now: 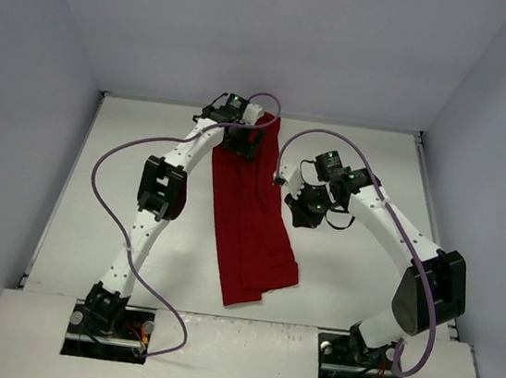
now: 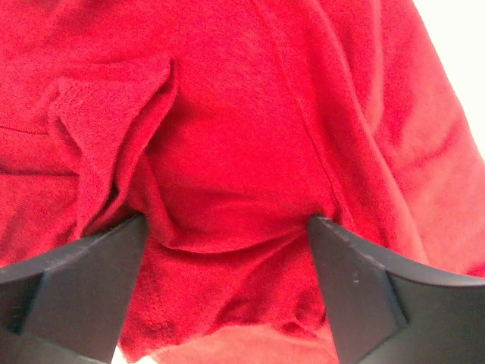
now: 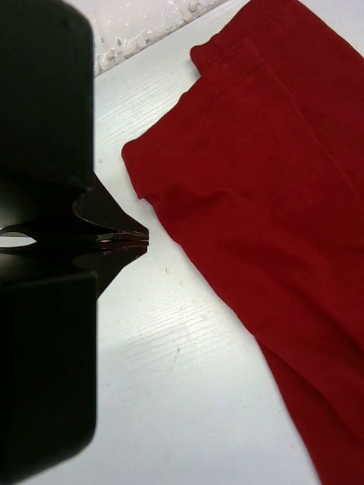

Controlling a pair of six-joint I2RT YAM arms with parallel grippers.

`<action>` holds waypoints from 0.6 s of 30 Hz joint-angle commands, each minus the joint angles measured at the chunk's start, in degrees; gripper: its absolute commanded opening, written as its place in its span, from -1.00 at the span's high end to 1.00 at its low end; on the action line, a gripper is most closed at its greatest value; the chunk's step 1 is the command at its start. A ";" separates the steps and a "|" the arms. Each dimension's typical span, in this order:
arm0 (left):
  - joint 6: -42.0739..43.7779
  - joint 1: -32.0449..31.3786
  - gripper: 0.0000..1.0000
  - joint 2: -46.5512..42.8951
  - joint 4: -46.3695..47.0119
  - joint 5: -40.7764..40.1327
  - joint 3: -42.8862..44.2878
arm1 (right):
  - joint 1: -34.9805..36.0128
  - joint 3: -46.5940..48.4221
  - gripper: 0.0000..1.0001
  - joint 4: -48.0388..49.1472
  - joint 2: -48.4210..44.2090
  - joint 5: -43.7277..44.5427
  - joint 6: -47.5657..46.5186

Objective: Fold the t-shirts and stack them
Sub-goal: Rotate the tshirt 90 degrees

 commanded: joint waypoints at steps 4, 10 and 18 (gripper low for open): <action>7.73 1.37 -0.89 -14.17 -0.65 6.38 -3.25 | 0.40 -3.30 1.00 -0.48 -8.51 -2.55 -5.69; 12.17 3.19 -0.94 -42.93 5.55 16.54 -27.04 | 0.08 -16.89 1.00 -0.09 -24.57 2.28 -36.18; 43.29 -1.36 -0.93 -85.88 8.21 28.96 -78.62 | -0.14 -30.93 0.31 0.04 -38.08 -5.87 -63.79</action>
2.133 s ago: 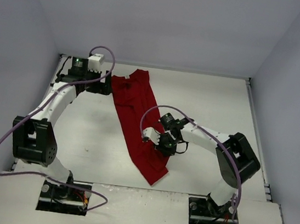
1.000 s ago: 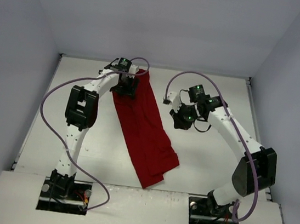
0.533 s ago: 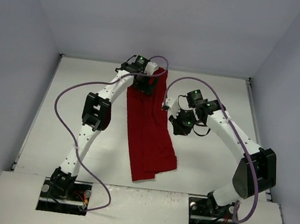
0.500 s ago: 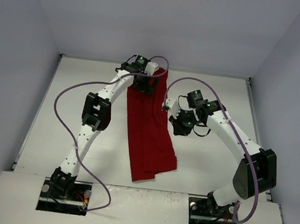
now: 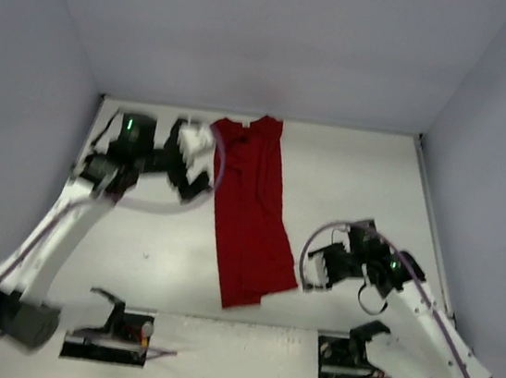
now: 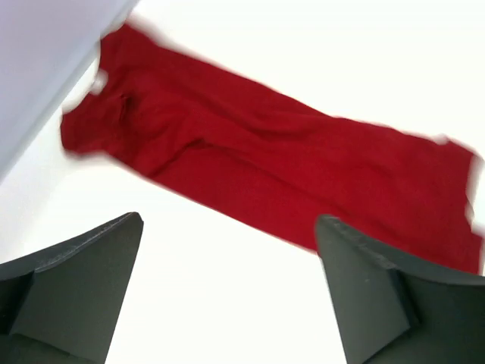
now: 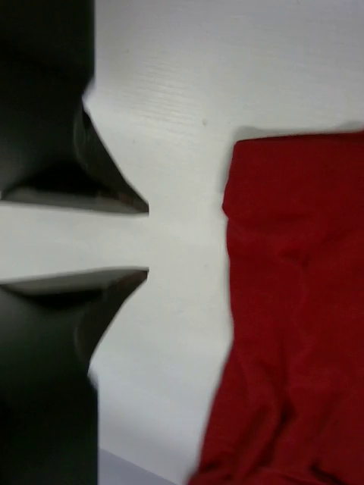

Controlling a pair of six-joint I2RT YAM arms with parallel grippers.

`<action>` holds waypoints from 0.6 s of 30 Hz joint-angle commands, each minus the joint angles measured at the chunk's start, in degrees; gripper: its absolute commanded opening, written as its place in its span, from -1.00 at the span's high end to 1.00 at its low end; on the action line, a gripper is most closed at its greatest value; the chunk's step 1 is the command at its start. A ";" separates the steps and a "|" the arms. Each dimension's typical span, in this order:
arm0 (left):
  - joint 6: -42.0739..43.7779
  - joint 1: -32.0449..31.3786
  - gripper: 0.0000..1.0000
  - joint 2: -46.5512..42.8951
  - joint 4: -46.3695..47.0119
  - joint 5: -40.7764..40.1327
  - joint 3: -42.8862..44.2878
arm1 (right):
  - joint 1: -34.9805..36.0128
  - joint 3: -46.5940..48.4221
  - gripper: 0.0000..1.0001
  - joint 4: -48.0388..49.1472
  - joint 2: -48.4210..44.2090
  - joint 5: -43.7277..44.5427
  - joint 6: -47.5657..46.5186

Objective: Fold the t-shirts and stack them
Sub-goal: Rotate the tshirt 90 degrees

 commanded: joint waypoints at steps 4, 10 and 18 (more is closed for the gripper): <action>34.22 -9.95 -0.91 -22.64 -7.68 7.95 -29.87 | 0.11 -5.92 0.16 0.24 2.14 -8.62 -33.03; 47.10 -28.50 -0.87 -25.27 -10.21 0.53 -38.19 | 1.00 -9.49 0.27 -0.32 9.57 -8.14 -52.46; 64.46 -37.03 -0.63 -13.58 -7.73 -1.39 -38.68 | 0.22 -11.09 0.33 0.20 18.09 -9.18 -67.37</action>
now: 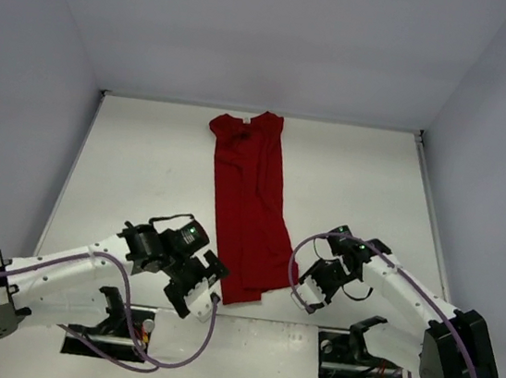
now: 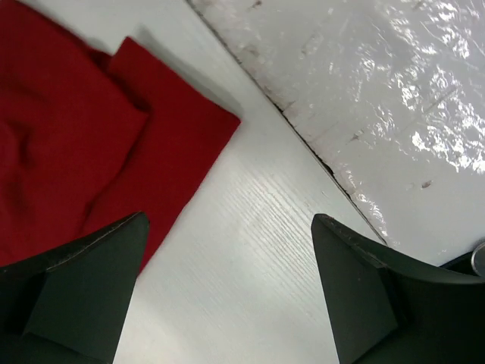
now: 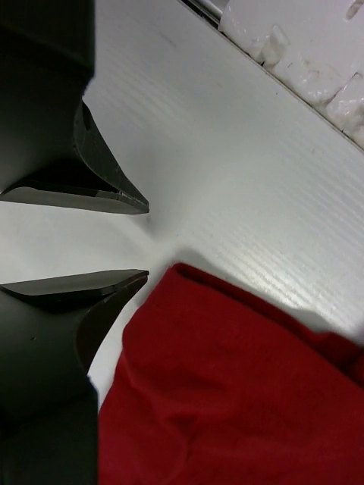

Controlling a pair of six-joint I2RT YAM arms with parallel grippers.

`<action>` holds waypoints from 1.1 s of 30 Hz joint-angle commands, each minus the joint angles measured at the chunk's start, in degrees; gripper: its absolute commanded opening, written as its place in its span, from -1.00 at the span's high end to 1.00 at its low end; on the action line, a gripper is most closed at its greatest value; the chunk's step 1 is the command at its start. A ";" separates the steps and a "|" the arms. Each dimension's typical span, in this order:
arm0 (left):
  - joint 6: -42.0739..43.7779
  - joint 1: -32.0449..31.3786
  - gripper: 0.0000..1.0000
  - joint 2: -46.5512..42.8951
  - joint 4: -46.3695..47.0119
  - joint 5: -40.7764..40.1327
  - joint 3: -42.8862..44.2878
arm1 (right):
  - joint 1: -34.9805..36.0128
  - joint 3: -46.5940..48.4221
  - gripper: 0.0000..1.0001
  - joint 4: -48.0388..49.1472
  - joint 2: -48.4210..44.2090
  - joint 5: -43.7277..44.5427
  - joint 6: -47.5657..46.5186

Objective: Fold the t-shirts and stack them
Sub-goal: Rotate the tshirt 90 degrees, then grab the bottom of the folded rectangular tshirt with both arms

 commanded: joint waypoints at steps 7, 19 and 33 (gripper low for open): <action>20.56 -3.32 -0.35 14.18 10.94 -0.04 3.33 | -1.04 1.21 0.31 0.57 8.59 -5.38 -40.90; 21.43 -4.38 -0.13 20.14 12.54 0.93 5.71 | -1.10 2.34 0.35 1.94 10.46 -8.81 -41.79; 22.18 -4.47 -0.12 21.46 12.45 1.88 6.39 | -1.12 -4.26 0.33 3.33 -4.97 -12.00 -41.89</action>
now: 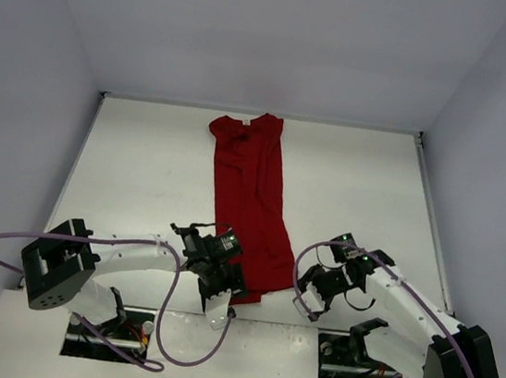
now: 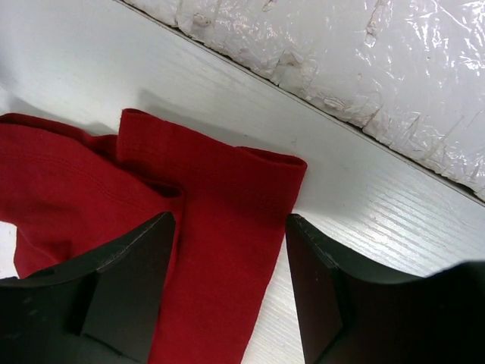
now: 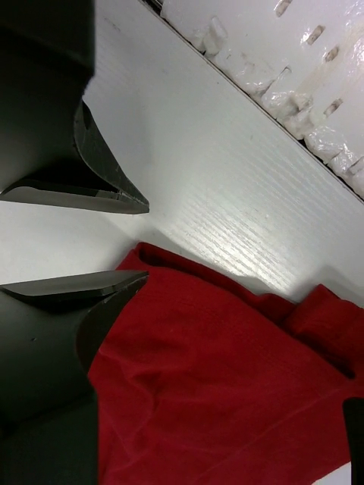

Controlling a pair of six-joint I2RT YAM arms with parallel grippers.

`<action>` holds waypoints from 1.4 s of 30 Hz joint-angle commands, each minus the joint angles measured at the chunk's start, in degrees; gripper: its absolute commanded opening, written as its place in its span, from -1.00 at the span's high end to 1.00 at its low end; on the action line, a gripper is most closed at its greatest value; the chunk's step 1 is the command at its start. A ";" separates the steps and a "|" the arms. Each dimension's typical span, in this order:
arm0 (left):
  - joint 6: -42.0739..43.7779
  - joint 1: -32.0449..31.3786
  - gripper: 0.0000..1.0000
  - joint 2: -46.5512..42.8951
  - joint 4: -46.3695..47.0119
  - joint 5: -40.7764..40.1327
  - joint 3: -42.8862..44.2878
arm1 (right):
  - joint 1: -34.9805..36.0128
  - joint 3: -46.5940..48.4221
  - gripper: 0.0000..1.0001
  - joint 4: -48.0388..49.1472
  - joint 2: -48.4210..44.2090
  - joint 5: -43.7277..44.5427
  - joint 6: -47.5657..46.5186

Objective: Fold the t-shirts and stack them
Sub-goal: Grab the bottom of the folded rectangular tshirt with both arms

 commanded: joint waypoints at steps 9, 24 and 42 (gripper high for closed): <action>1.25 -0.71 -0.20 -1.39 -4.84 5.58 4.28 | -0.42 3.39 0.27 6.13 12.74 1.16 -40.65; -1.52 -3.76 -0.13 0.28 -8.39 7.72 5.57 | 0.83 2.74 0.60 10.25 15.91 1.83 -40.65; -6.25 -4.59 0.41 5.86 -11.99 5.53 9.75 | 1.20 -0.55 1.00 9.90 12.06 0.96 -40.43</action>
